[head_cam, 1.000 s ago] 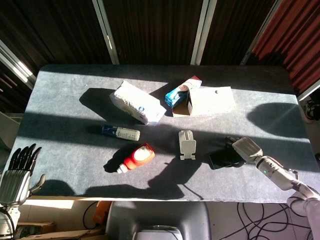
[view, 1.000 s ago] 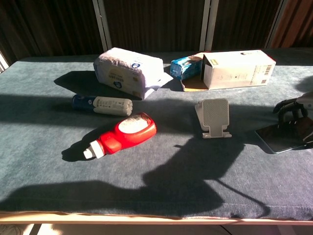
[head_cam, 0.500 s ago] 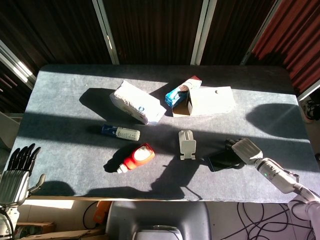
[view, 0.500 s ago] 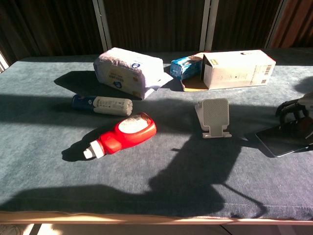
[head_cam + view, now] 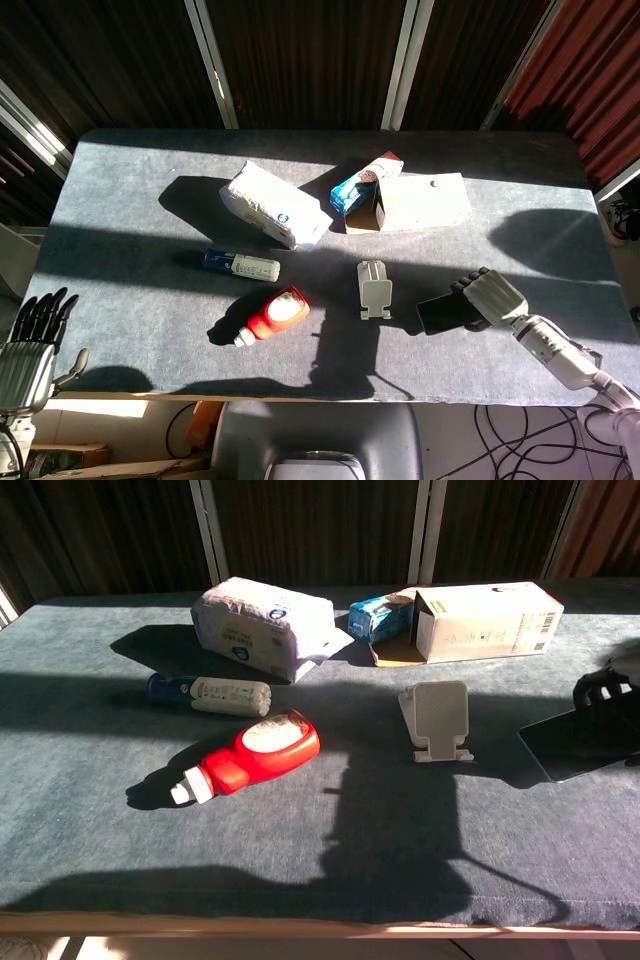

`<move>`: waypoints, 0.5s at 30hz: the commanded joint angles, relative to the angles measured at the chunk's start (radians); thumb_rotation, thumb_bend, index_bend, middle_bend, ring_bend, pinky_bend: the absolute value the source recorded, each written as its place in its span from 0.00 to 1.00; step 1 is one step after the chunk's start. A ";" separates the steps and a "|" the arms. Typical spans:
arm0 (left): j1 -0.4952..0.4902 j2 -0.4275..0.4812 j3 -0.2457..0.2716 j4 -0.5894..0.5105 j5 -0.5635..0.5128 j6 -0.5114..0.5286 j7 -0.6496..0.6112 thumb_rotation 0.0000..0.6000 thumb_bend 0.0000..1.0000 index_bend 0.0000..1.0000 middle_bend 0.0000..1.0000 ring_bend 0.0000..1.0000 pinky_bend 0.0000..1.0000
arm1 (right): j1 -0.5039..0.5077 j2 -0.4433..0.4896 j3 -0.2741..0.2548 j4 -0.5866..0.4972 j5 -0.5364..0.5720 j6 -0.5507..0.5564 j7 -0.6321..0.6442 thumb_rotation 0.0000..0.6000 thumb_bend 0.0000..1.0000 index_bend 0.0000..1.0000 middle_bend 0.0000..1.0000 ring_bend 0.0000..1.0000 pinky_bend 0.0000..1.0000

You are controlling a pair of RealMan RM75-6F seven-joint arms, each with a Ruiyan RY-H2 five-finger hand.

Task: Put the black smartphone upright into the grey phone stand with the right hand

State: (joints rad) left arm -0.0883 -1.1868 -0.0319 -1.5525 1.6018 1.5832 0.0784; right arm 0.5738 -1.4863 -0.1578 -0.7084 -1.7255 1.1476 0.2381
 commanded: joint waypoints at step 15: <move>0.006 0.009 0.002 0.007 0.014 0.016 -0.031 1.00 0.36 0.00 0.00 0.00 0.03 | 0.099 0.098 0.076 -0.132 -0.096 0.159 -0.449 1.00 0.29 0.97 0.67 0.64 0.65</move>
State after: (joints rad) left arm -0.0826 -1.1779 -0.0297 -1.5459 1.6156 1.5989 0.0471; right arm 0.6448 -1.4221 -0.0975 -0.7920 -1.7968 1.2866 -0.1440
